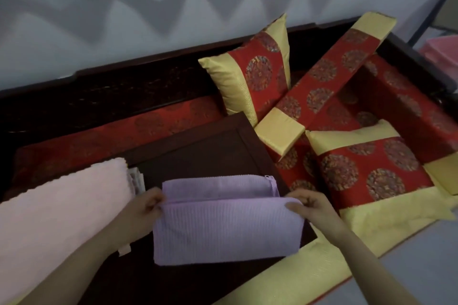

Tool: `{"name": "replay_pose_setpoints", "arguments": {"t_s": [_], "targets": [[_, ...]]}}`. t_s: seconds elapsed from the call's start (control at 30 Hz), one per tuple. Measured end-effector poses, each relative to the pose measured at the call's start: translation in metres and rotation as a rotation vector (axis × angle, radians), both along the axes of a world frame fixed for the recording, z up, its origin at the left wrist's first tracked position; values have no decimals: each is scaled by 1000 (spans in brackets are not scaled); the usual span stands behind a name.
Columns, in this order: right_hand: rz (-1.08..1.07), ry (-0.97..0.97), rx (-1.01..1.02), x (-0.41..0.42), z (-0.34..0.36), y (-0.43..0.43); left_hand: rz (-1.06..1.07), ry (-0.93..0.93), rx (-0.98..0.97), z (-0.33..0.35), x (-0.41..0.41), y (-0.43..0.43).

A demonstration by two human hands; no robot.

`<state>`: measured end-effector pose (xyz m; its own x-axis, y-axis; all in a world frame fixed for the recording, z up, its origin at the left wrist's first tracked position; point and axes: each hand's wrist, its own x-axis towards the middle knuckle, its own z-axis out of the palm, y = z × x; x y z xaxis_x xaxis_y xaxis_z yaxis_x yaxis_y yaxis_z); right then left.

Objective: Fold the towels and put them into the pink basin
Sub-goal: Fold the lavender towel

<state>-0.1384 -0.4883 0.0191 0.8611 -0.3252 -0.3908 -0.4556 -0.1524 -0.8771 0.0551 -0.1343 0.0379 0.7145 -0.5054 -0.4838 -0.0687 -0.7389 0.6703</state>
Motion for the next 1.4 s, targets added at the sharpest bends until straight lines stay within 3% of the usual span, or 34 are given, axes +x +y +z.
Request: {"name": "replay_pose_setpoints", "arguments": {"t_s": [0.17,0.37,0.47,0.7,0.8,0.93,1.1,1.17,1.3,1.4], "targets": [[-192,64,-110,49,-38,12,409,23,-59,-31,15,-50],[208,-84,-610,59,-73,9,617,116,31,-65,24,-65],[177,-48,-759,58,-82,6,637,110,58,-72,30,-65],[-209,36,-485,74,-93,-5,711,-177,68,-75,25,-69],[-184,70,-466,77,-94,-11,651,-291,132,-78,21,-70],[-16,16,-534,77,-95,-19,556,-272,236,-78,21,-71],[141,27,-634,89,-94,-32,439,-174,180,-87,30,-66],[75,-26,-680,89,-91,-31,470,-214,152,-85,28,-66],[-188,-89,-456,83,-63,-13,458,-280,-69,-54,12,-70],[-311,-145,-451,85,-28,-4,413,-433,-191,-23,13,-68]]}}
